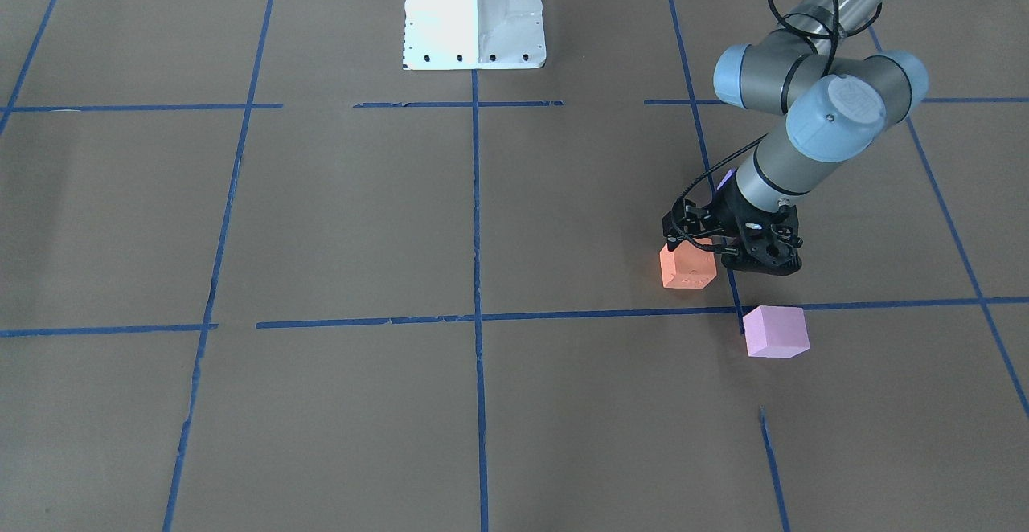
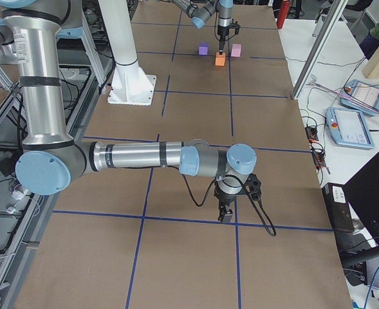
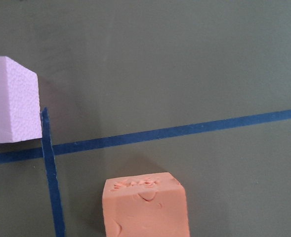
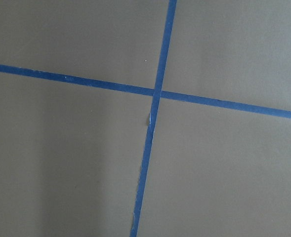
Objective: Arrange blocks in a line
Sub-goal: 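Move the left gripper down over the orange cube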
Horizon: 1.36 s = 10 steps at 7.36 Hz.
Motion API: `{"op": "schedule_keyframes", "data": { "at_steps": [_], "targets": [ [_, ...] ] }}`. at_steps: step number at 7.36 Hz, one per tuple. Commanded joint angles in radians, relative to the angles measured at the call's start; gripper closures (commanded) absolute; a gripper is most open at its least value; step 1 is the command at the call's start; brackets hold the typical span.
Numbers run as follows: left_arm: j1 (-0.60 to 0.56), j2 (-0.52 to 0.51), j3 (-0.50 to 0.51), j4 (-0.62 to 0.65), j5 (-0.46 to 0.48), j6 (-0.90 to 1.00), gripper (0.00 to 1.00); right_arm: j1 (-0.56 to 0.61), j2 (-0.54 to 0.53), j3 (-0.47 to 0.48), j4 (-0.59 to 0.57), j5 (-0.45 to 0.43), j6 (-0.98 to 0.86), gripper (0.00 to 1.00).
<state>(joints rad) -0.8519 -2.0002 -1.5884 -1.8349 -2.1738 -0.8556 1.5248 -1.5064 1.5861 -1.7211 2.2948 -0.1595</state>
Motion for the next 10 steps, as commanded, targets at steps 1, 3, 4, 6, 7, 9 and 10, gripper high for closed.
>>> {"op": "schedule_keyframes", "data": {
  "at_steps": [1,3,4,6,7,9,10],
  "targets": [
    [0.01,-0.018,0.04,0.012,-0.001,-0.04,0.02,0.0,0.0,0.0,0.0,0.0,0.0,0.0],
    [0.017,-0.026,0.059,0.014,0.002,-0.043,0.01,0.0,0.0,0.0,0.0,0.0,0.0,0.0],
    [0.02,-0.026,0.062,0.014,0.002,-0.045,0.02,0.0,0.0,0.0,0.0,0.0,0.0,0.0],
    [0.025,-0.038,0.086,0.014,0.0,-0.052,0.02,0.0,0.0,0.0,0.0,0.0,0.0,0.0],
    [0.033,-0.049,0.1,0.014,0.0,-0.069,0.02,0.0,0.0,0.0,0.0,0.0,0.0,0.0],
    [0.039,-0.051,0.114,0.014,0.003,-0.068,0.11,0.0,0.0,0.0,0.0,0.0,0.0,0.0],
    [0.042,-0.051,0.119,0.014,0.005,-0.068,0.22,0.0,0.0,0.0,0.0,0.0,0.0,0.0]
  ]
}}
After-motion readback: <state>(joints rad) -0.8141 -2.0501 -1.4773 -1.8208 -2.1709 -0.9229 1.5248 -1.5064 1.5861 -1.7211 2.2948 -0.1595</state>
